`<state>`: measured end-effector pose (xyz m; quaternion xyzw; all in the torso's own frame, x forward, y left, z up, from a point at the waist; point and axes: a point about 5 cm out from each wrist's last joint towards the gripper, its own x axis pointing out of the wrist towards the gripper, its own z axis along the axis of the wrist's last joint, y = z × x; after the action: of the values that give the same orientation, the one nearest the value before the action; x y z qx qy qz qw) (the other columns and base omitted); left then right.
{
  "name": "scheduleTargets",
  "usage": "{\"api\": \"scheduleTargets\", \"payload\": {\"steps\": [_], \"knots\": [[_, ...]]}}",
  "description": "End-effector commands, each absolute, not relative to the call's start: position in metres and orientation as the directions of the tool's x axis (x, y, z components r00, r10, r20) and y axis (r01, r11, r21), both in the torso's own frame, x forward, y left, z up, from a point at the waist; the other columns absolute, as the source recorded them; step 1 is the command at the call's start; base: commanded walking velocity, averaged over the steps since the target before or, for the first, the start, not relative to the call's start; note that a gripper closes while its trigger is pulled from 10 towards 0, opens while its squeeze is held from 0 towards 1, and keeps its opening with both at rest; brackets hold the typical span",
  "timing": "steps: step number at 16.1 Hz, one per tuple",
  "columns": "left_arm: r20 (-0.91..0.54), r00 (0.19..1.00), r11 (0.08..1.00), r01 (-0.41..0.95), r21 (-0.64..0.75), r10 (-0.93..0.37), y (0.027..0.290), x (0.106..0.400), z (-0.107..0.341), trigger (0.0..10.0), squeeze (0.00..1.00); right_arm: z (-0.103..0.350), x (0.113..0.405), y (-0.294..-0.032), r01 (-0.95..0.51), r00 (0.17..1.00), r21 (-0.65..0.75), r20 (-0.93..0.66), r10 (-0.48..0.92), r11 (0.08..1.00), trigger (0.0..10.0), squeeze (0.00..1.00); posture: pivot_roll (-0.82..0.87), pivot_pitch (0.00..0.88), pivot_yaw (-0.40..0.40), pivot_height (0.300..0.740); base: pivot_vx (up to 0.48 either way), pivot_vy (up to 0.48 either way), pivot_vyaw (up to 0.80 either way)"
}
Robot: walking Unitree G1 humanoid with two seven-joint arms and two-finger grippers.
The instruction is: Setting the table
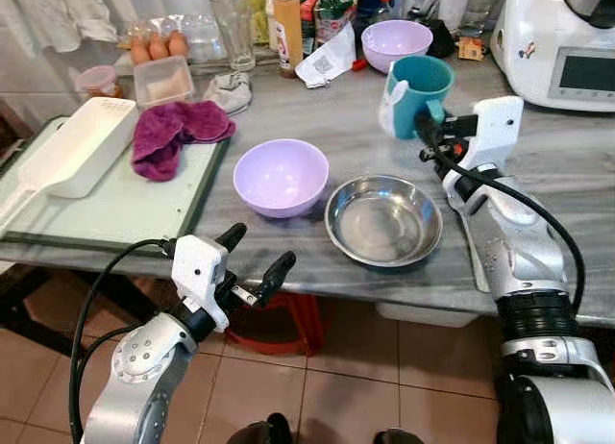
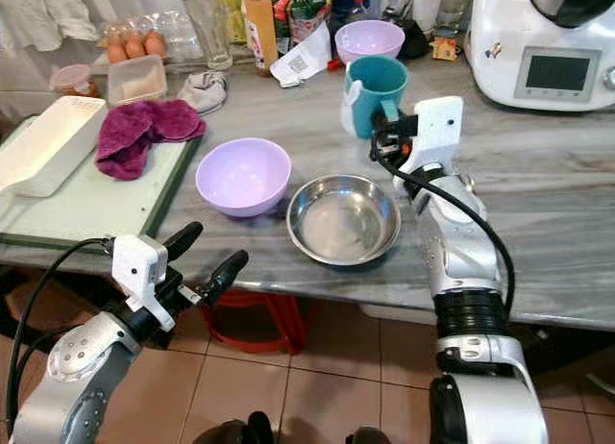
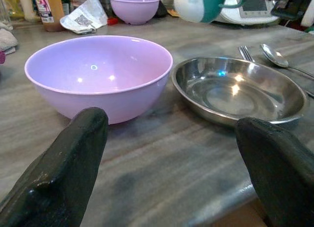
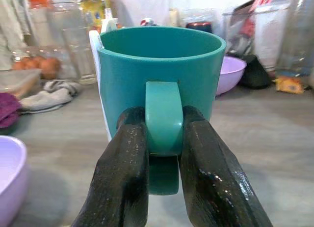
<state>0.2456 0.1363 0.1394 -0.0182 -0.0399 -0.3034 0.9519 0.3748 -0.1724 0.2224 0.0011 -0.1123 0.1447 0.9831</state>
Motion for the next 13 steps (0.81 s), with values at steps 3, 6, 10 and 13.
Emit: {"api": "scheduleTargets", "payload": {"steps": [3,6,10,13], "knots": [[0.071,0.793,0.794,0.607,-0.007,-0.606,0.137,0.24,0.142,10.0,0.0,0.221,0.376,-0.167,-0.304,0.927,-0.002,0.231,0.296,0.953,10.0,0.0,-0.13,0.196,0.112,0.74,0.0,0.0,0.0],[0.068,0.787,0.788,0.616,-0.014,-0.613,0.136,0.238,0.143,10.0,0.0,0.199,0.372,-0.172,-0.291,0.943,0.024,0.176,0.282,0.957,10.0,0.0,-0.13,0.198,0.116,0.74,0.0,0.0,0.0],[0.065,0.766,0.767,0.641,-0.022,-0.639,0.133,0.237,0.145,10.0,0.0,0.193,0.375,-0.18,-0.276,0.952,0.021,0.146,0.27,0.961,10.0,0.0,-0.14,0.201,0.118,0.74,0.0,0.0,0.0],[0.064,0.761,0.761,0.648,-0.025,-0.646,0.132,0.237,0.145,10.0,0.0,0.185,0.377,-0.18,-0.28,0.953,0.023,0.127,0.275,0.96,10.0,0.0,-0.13,0.197,0.116,0.74,0.0,0.0,0.0]]}}
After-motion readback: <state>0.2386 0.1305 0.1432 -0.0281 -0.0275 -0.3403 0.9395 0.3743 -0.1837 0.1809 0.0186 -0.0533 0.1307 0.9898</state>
